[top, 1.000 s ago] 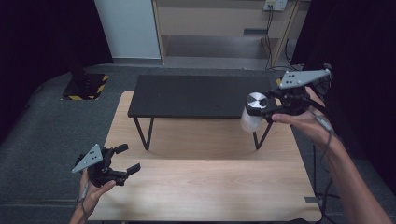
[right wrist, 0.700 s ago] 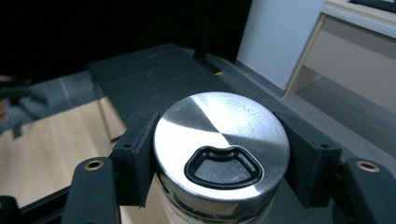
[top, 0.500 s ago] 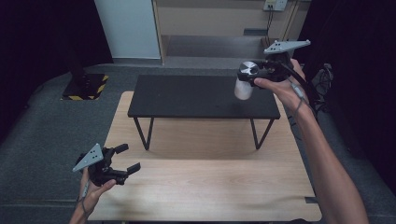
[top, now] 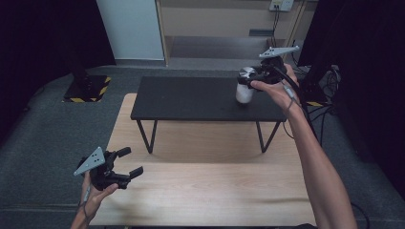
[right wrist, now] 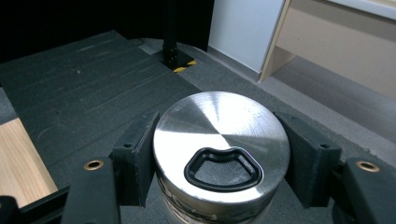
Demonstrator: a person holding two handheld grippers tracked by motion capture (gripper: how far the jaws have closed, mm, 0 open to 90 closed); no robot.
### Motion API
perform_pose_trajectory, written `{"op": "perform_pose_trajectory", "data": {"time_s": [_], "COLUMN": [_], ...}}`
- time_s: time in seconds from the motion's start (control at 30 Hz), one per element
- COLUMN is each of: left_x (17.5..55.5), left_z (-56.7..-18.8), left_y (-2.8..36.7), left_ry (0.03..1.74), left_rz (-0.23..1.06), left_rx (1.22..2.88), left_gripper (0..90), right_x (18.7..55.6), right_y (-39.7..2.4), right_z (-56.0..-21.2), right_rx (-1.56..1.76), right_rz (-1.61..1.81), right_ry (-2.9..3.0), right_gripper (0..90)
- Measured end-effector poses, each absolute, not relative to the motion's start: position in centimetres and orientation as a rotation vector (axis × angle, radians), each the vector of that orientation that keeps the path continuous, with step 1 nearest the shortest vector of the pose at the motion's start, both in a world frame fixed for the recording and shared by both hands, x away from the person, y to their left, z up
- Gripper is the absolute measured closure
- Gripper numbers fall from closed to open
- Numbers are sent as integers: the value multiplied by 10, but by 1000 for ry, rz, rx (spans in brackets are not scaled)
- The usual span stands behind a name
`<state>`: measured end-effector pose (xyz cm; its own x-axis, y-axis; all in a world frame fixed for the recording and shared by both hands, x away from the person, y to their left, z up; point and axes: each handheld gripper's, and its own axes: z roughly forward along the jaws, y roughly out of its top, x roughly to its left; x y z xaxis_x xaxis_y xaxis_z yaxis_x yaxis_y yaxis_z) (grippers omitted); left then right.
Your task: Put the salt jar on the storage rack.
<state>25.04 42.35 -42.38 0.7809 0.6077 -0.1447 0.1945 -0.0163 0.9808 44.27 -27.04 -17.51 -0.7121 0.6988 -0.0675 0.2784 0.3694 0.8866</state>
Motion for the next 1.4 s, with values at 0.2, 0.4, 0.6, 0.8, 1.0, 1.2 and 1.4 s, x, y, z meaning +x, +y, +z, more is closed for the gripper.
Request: {"op": "perform_pose_trajectory", "data": {"time_s": [0.2,0.4,0.6,0.8,1.0,1.2,1.4], "left_x": [251,251,251,252,255,256,257], "left_z": [-422,-422,-422,-422,-421,-421,-421], "left_y": [420,421,421,419,416,415,416], "left_ry": [648,651,646,653,651,648,646], "left_rz": [365,366,364,360,356,355,354], "left_rx": [1603,1598,1600,1611,1629,1628,1630], "left_gripper": [22,22,23,22,23,22,22], "right_x": [449,445,424,392,359,327,299], "right_y": [-275,-292,-317,-336,-354,-362,-356], "right_z": [-188,-205,-204,-213,-228,-238,-244], "right_rx": [891,910,925,904,824,765,717], "right_rz": [1319,1489,1556,1597,1670,1748,1742], "right_ry": [2206,2119,2040,1990,1976,1948,1948], "right_gripper": [343,146,53,55,77,73,66]}}
